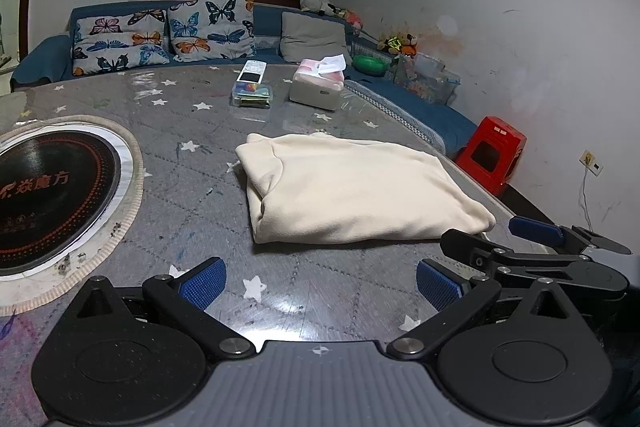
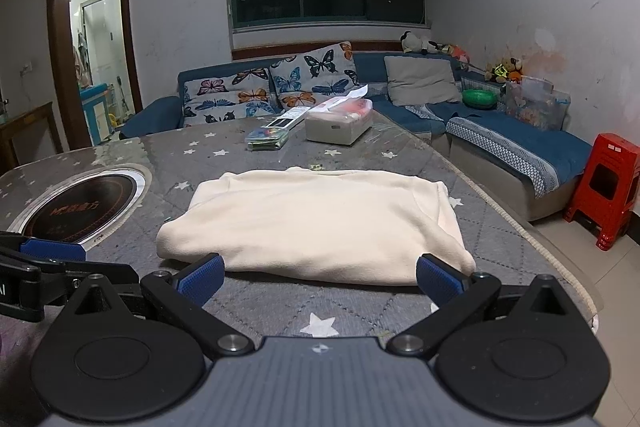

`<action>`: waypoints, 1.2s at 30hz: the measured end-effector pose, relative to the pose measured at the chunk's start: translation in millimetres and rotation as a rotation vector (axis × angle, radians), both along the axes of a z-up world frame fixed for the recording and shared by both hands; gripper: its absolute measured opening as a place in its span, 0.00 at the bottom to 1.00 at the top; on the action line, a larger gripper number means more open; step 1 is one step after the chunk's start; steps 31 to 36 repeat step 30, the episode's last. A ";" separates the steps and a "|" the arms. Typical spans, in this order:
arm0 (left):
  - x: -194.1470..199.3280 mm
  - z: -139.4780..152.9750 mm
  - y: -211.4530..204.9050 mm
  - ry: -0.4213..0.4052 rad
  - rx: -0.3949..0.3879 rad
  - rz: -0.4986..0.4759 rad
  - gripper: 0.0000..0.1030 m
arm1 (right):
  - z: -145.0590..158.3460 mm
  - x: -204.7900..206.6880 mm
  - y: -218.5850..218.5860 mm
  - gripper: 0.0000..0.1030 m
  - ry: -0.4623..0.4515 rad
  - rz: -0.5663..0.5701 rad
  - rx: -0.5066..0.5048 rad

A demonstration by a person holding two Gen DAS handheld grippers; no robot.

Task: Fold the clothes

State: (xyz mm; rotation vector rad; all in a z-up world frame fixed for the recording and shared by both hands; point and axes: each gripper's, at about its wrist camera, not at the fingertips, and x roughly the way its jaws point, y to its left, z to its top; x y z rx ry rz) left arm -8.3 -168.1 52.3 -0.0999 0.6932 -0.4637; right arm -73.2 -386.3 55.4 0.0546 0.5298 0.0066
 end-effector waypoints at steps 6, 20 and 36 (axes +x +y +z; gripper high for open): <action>-4.5 -0.1 -1.0 -0.001 0.004 0.001 1.00 | -0.4 -2.7 0.1 1.00 0.001 0.002 0.002; -12.3 -0.5 -4.6 -0.003 0.012 -0.003 1.00 | -1.6 -8.6 -4.2 1.00 -0.003 -0.003 0.010; -12.3 -1.1 -5.9 -0.005 0.013 -0.006 1.00 | -2.0 -9.4 -4.3 1.00 -0.001 -0.003 0.007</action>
